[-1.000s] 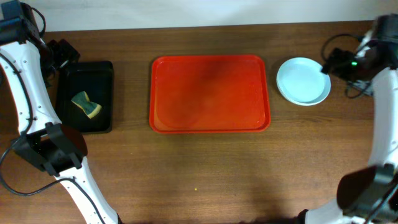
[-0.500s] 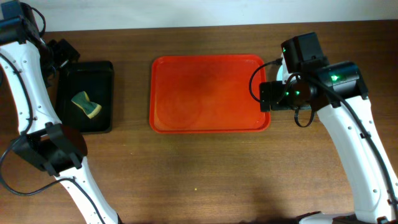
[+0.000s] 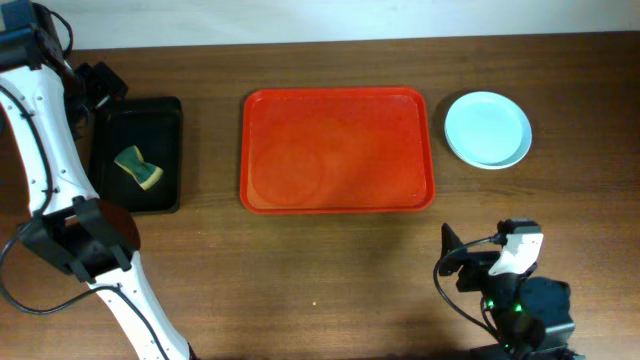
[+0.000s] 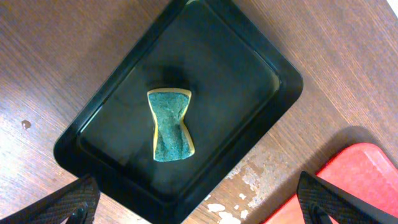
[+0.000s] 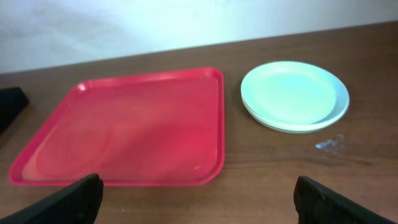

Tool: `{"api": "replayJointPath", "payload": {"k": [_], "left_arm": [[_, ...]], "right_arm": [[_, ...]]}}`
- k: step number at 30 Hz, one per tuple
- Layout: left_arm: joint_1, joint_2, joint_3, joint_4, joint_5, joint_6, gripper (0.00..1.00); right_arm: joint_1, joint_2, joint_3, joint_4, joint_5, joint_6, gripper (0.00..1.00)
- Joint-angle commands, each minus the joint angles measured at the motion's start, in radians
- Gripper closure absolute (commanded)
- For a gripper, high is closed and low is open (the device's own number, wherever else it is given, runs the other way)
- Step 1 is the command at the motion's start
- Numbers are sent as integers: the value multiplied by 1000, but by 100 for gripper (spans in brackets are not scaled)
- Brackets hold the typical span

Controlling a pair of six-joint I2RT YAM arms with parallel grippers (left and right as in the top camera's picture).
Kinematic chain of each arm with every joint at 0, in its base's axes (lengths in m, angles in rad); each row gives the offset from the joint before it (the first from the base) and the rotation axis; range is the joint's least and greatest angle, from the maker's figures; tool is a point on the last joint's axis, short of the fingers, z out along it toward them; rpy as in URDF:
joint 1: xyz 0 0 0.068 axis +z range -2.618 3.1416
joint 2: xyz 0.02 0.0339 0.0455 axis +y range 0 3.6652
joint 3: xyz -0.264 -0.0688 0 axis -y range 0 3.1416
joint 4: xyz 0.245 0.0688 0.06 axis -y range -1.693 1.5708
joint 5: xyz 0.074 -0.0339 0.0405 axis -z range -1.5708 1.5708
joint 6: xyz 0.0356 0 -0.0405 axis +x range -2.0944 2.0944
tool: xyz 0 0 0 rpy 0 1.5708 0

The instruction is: Clean dirty plates on tray and stack at the side

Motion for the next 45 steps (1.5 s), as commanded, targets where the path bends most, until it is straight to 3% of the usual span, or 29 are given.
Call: {"api": "replayJointPath", "payload": {"k": [1, 3, 10, 30, 34, 37, 39, 41, 44, 45], "left_arm": [[4, 0, 9, 0, 3, 2, 1], [4, 0, 9, 0, 3, 2, 1], [4, 0, 9, 0, 3, 2, 1], [4, 3, 9, -1, 3, 2, 1], [4, -7, 10, -72, -6, 2, 1], [-60, -111, 9, -28, -13, 3, 0], [-79, -234, 8, -60, -119, 3, 1], [-85, -317, -28, -58, -133, 3, 1], [-123, -533, -317, 77, -178, 3, 1], [-142, -669, -560, 233, -174, 3, 1]], "right_arm": [[-5, -126, -114, 63, -13, -3, 1], [-9, -195, -184, 119, -29, -3, 1], [-103, -195, -379, 472, -77, -4, 1], [-107, -195, -379, 441, -69, -11, 1], [-107, -195, -379, 441, -69, -11, 1], [-107, -195, -379, 441, -69, -11, 1], [-107, -195, -379, 441, -69, -11, 1], [-107, -195, -379, 441, -69, -11, 1], [-107, -195, -379, 441, -69, -11, 1], [-107, -195, -379, 441, -69, -11, 1]]}}
